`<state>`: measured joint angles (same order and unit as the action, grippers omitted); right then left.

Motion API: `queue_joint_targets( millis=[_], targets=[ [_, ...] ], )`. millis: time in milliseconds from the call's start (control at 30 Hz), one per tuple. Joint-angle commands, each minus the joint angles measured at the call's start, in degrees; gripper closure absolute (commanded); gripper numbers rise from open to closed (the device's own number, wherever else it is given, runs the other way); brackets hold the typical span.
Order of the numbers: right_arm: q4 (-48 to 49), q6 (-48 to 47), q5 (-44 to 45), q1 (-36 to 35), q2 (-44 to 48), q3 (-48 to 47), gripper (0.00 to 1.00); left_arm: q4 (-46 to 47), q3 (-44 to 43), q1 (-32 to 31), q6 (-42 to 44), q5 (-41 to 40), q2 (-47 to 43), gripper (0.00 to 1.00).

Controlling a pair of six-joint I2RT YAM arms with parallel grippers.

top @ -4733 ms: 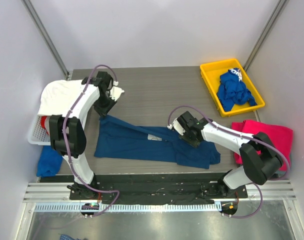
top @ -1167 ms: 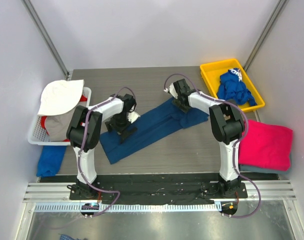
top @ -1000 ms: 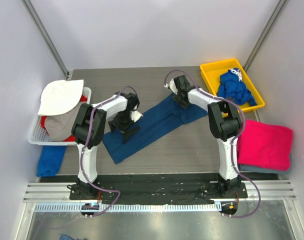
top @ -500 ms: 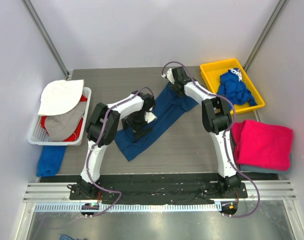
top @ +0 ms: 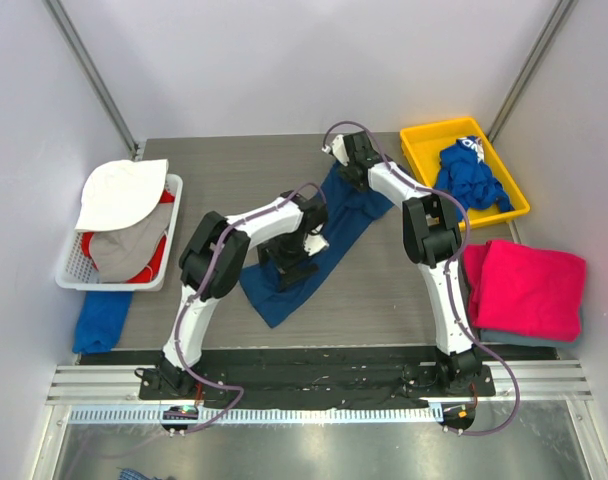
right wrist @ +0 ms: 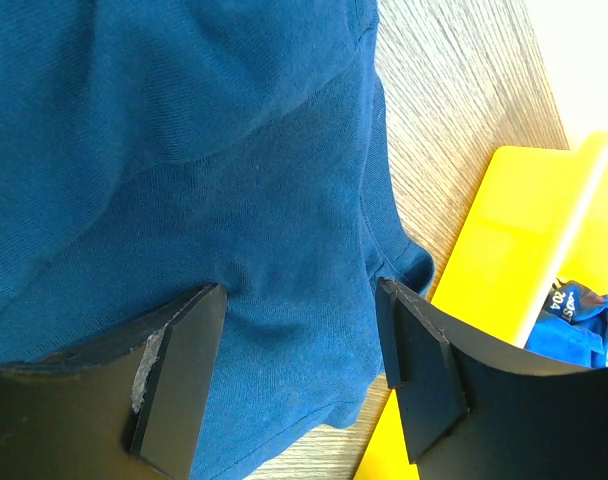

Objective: Fold and stack the t-shirts
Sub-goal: Rotate the tshirt 90 degrees

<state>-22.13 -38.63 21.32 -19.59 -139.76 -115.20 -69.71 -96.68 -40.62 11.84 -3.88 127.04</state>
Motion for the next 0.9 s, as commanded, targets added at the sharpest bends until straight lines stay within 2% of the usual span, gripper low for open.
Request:
queue_joint_targets(
  millis=[0,167,500,867],
  targets=[
    [-1.2,0.1,-2.8,0.3,-1.4,0.8,0.29,6.8,6.9,-1.5,-4.6,1.2,-0.2,0.00],
    [-0.5,-0.5,-2.2,0.3,-0.1,3.0,0.29,6.1,12.4,-3.4,-5.8,-0.3,-5.1,0.00],
    [-0.1,-0.4,-2.4,0.3,0.9,4.5,0.29,4.9,16.3,-11.0,-5.2,-2.8,-11.0,0.00],
    [4.0,-0.7,-0.5,0.3,7.4,11.0,0.29,11.6,19.1,-11.9,-4.3,-20.3,-21.7,0.00]
  ],
)
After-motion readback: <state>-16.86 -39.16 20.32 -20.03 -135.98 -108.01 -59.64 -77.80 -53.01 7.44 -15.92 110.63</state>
